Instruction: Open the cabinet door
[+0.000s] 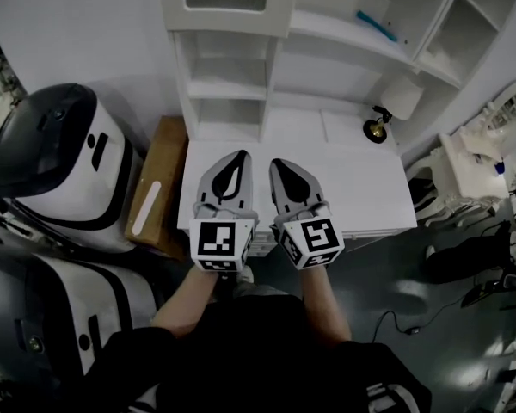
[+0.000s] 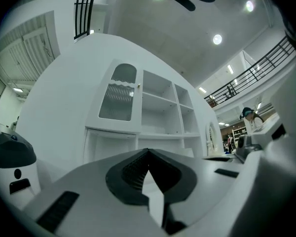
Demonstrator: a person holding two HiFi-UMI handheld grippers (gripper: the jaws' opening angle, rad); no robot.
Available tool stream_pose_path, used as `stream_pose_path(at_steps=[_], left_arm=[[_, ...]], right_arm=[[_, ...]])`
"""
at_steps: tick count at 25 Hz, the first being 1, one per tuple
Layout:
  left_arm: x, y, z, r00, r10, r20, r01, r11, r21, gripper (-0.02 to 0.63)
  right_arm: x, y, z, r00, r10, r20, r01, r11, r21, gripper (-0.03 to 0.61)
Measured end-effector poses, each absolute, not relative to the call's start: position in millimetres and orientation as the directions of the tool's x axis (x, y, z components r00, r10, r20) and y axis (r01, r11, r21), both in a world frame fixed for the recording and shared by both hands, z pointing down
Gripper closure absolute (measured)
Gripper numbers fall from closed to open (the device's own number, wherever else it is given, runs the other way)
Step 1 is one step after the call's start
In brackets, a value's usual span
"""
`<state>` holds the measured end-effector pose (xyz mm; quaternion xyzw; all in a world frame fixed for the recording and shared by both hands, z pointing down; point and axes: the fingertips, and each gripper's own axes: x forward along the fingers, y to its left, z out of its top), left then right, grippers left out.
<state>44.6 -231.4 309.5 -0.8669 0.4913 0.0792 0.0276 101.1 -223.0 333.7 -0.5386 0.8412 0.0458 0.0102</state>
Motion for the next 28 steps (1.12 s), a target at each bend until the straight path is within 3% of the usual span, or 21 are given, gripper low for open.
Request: stream_pose_path(at_steps=[28], left_arm=[[83.4,-383.8,237.4,0.505,-0.831,-0.234,-0.862,-0.5,-0.084,0.603]], right_arm=[[149.3,-403.8,232.3,-0.453,-0.862,-0.226,-0.881,0.396,0.258,0.56]])
